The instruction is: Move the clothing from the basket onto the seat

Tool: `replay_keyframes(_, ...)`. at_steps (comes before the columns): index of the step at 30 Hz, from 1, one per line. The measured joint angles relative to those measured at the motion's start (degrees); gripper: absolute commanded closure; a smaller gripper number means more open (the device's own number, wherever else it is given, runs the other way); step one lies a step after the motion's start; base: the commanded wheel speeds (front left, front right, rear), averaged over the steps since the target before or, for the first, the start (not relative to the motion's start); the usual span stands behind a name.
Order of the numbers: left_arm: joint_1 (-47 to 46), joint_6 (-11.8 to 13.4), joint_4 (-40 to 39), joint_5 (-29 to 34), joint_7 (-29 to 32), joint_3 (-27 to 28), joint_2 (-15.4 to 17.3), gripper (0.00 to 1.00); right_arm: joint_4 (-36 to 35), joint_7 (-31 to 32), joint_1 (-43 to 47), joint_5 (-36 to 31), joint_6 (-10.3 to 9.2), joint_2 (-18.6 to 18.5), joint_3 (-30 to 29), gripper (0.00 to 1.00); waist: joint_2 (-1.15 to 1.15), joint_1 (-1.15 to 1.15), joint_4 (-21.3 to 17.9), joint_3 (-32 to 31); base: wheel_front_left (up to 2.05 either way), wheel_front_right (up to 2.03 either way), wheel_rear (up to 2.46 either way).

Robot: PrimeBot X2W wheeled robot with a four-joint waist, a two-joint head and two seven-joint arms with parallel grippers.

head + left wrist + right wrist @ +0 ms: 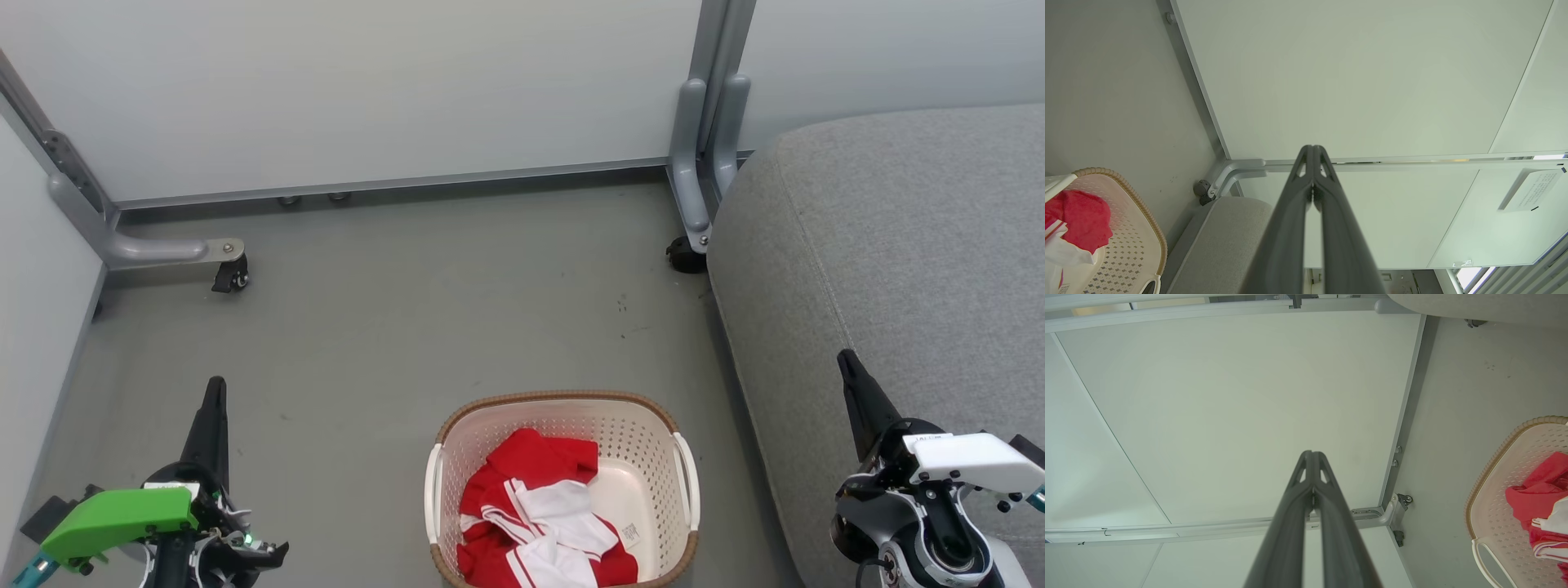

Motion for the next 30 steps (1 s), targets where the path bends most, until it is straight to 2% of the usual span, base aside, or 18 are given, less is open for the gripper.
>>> replay_keyframes(1,0.0,0.0,0.0,0.0,0.0,0.0,0.0,1.0,0.0,0.0,0.0,0.0,0.0,0.0,0.0,1.0,0.0,0.0,0.0,0.0,0.0,0.0,0.0)
replay_keyframes(2,0.0,0.0,0.0,0.0,0.0,0.0,0.0,0.0,0.0,0.0,0.0,0.0,0.0,0.0,0.0,0.0,0.0,0.0,0.0,0.0,0.0,0.0,0.0)
replay_keyframes(16,1.19,0.09,0.38,1.21,-3.13,-3.12,-0.32,0.0,0.09,-3.01,1.4,-2.11,-0.02,0.14,1.75,0.0,0.0,0.0,-0.11,0.08,0.0,0.0,0.0)
replay_keyframes(20,1.16,0.09,-0.68,5.04,-4.19,-3.58,-0.24,0.0,-0.15,-4.1,1.43,-5.55,-0.02,-0.29,1.97,0.0,0.0,0.0,-0.13,0.11,0.0,0.0,0.0)
replay_keyframes(30,1.14,0.09,-3.34,19.26,-6.62,-4.37,-0.18,0.0,-2.68,-6.47,1.97,-21.02,-0.02,-0.51,1.83,0.0,0.0,0.0,-0.19,0.14,0.0,0.0,0.0)
